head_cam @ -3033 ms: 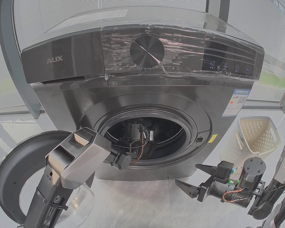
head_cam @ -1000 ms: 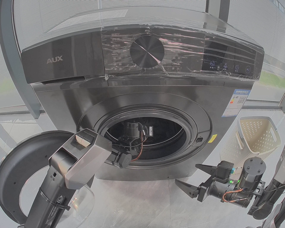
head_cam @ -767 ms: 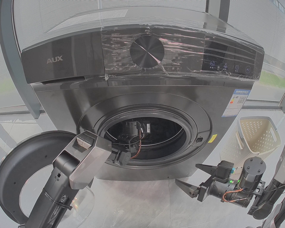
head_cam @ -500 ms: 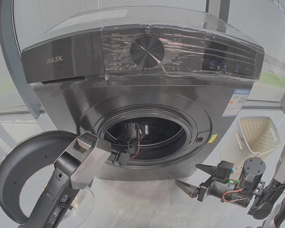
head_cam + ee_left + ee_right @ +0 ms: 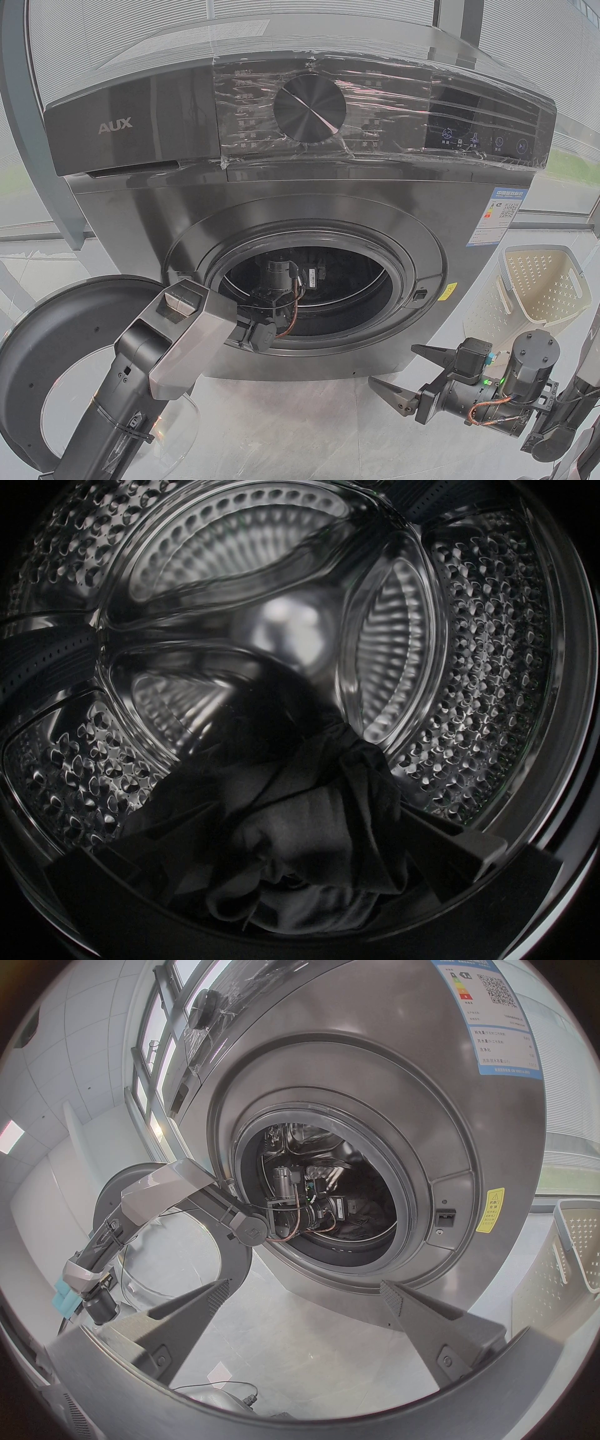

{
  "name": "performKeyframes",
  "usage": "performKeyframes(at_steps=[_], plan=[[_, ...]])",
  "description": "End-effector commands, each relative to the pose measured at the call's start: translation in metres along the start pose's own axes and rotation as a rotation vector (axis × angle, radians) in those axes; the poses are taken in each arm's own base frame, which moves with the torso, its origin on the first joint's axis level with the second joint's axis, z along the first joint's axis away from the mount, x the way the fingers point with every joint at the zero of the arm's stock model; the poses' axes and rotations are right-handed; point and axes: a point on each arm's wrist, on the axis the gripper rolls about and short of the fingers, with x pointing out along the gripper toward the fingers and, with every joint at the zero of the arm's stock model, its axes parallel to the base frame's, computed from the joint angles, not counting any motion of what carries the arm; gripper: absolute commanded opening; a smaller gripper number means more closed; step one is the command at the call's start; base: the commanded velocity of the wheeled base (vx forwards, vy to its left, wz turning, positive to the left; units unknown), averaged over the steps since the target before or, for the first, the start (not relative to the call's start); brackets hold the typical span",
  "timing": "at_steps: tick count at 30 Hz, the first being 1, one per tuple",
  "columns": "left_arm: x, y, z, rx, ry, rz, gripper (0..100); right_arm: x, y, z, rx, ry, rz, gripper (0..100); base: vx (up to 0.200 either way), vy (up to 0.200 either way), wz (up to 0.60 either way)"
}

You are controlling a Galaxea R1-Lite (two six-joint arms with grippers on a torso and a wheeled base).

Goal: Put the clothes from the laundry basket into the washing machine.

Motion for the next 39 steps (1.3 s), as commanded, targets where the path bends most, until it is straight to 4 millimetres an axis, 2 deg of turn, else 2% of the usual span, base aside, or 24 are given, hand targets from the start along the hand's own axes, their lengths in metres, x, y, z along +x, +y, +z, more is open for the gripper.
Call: performKeyframes(at_steps=[1,6,10,17,30,39], plan=[[-0.006,-0.006,0.004,0.001,0.005,-0.012,100,0.000,0.000,0.001,0.000,-0.007,0.001,100,0.000,0.000,0.00],[-0.027,-0.024,0.015,0.006,0.026,-0.056,100,0.000,0.001,0.002,0.000,-0.012,0.003,100,0.000,0.000,0.00],[-0.051,-0.039,0.034,0.005,0.029,-0.097,100,-0.001,0.001,0.005,-0.002,-0.023,0.004,100,0.000,0.000,0.00],[-0.074,-0.043,0.049,0.017,0.024,-0.119,100,-0.002,0.002,0.006,-0.002,-0.027,0.007,100,0.000,0.000,0.00],[-0.089,-0.033,0.018,0.050,0.074,-0.114,100,-0.001,0.001,0.004,-0.001,-0.021,0.005,100,0.000,0.000,0.00],[-0.075,-0.030,-0.022,0.083,0.136,-0.113,100,-0.001,0.001,0.005,-0.001,-0.023,0.005,100,0.000,0.000,0.00]])
